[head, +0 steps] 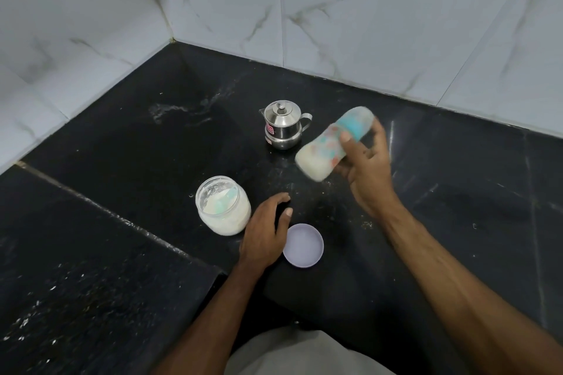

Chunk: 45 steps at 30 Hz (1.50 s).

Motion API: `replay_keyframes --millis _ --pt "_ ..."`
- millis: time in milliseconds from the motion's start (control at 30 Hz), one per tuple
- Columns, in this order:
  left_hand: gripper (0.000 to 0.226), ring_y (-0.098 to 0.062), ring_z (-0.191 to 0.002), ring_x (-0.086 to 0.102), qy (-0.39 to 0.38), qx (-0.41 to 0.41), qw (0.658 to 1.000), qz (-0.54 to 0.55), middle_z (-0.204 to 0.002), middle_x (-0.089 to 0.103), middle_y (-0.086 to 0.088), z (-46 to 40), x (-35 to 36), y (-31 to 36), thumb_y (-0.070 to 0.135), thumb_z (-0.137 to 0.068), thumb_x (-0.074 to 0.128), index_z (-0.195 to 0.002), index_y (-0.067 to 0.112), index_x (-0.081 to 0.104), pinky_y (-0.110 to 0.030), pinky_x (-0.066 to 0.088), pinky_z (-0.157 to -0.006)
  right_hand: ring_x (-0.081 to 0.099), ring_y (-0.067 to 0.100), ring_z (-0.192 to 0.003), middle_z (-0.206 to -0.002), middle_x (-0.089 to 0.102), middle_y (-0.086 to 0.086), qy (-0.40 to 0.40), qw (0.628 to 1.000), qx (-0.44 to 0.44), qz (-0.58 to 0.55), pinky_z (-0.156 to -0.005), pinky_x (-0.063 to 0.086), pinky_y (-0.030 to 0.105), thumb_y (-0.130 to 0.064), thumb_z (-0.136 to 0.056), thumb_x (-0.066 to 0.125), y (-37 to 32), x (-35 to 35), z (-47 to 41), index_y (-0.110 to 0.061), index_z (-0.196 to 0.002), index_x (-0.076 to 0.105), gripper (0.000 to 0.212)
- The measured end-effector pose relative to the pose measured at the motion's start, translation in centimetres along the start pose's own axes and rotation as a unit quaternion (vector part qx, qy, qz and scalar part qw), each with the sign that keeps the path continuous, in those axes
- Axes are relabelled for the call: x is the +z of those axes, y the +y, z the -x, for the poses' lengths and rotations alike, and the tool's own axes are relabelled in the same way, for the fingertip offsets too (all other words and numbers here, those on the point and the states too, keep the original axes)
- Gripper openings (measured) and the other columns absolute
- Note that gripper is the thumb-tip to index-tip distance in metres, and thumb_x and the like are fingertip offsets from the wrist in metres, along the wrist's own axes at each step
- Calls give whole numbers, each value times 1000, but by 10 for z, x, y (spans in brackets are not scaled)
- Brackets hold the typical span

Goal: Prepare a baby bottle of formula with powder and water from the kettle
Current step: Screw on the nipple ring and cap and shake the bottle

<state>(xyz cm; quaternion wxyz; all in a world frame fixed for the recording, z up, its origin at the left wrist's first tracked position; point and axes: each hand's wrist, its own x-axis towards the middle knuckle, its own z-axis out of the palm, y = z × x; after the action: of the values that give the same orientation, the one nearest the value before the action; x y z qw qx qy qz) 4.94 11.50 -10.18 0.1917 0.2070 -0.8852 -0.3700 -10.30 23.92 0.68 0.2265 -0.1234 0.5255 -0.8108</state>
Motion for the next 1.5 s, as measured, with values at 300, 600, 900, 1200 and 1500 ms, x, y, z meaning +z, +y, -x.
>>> replay_keyframes --millis 300,600,900,1200,1500 --pt "31 -9 -116 54 -3 6 1000 6 -125 60 6 -1 0 -4 26 -96 51 -126 19 55 -19 39 -96 68 28 -105 -124 61 18 -87 991 33 101 -76 59 43 -14 -77 73 10 -5 14 -24 -144 30 80" --pt "32 -6 -116 52 -8 -1 1000 -5 -127 59 5 -1 -1 0 25 -99 49 -130 20 52 -21 39 -96 65 25 -111 -129 58 5 -165 969 -18 181 -88 56 37 1 -80 70 -1 -5 8 -27 -144 24 83" --pt "31 -2 -118 50 -11 -7 1000 -8 -129 58 7 -2 -1 -1 27 -99 48 -129 21 54 -18 37 -98 65 25 -111 -127 60 0 -155 968 -76 180 -90 55 34 -1 -79 70 -20 0 -3 -17 -146 21 86" --pt "29 -5 -117 52 -4 0 1000 -8 -127 59 7 -1 -1 0 25 -99 49 -127 19 55 -15 35 -97 68 23 -100 -113 66 4 55 979 -14 -197 -75 57 38 -18 -87 64 -18 2 -10 -14 -145 29 68" --pt "33 -5 -118 51 -9 1 1000 -7 -127 59 7 0 -1 -1 29 -98 46 -127 18 55 -14 34 -98 68 24 -99 -118 65 11 33 989 2 -145 -73 58 38 -16 -91 61 -9 4 -2 -14 -145 31 62"
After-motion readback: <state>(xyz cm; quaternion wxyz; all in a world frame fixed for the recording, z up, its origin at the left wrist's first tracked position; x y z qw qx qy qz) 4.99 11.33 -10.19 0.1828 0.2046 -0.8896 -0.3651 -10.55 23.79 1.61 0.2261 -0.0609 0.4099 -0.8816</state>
